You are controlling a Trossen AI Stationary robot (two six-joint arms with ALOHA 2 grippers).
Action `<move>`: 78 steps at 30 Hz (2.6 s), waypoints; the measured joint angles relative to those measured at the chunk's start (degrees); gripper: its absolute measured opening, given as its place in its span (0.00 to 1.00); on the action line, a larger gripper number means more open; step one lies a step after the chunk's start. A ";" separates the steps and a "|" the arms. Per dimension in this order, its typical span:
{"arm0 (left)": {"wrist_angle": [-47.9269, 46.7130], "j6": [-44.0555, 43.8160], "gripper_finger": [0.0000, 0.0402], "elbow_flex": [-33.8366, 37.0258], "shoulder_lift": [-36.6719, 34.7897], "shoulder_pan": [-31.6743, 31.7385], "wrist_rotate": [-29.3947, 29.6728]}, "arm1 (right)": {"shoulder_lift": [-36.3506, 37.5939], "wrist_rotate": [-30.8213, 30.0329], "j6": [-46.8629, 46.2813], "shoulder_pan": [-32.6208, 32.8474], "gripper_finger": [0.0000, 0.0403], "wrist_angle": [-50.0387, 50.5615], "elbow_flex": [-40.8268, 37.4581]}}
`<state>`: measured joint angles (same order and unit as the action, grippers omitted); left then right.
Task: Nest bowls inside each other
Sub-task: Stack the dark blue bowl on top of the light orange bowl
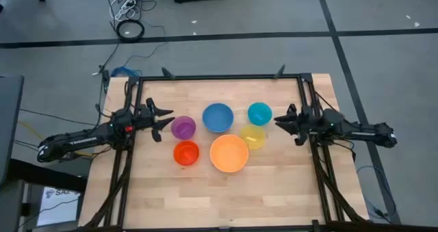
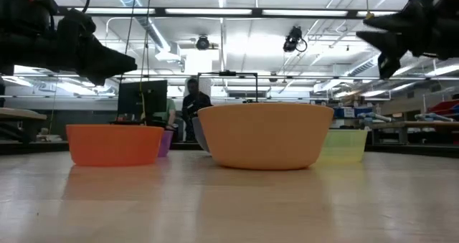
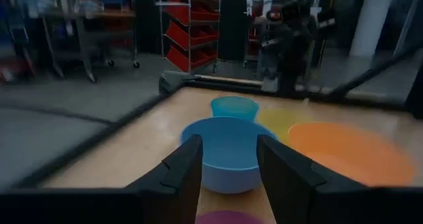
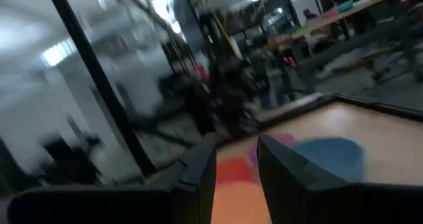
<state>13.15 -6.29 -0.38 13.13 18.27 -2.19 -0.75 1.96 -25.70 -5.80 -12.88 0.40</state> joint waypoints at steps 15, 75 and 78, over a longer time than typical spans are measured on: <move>-8.55 -15.51 0.38 -14.16 6.79 -1.54 3.36 | -12.70 1.36 -6.02 1.31 0.25 8.67 12.06; -36.16 -8.30 0.37 -40.26 34.21 -6.08 20.50 | -86.95 -34.09 21.40 -1.92 0.25 37.36 68.25; -38.68 -9.17 0.37 -41.27 35.03 -6.06 21.68 | -92.05 -30.14 16.42 -4.73 0.25 44.56 76.20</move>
<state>-25.53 -15.46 -41.65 48.15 12.21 19.49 -92.80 -28.18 -9.28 -10.53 31.68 76.60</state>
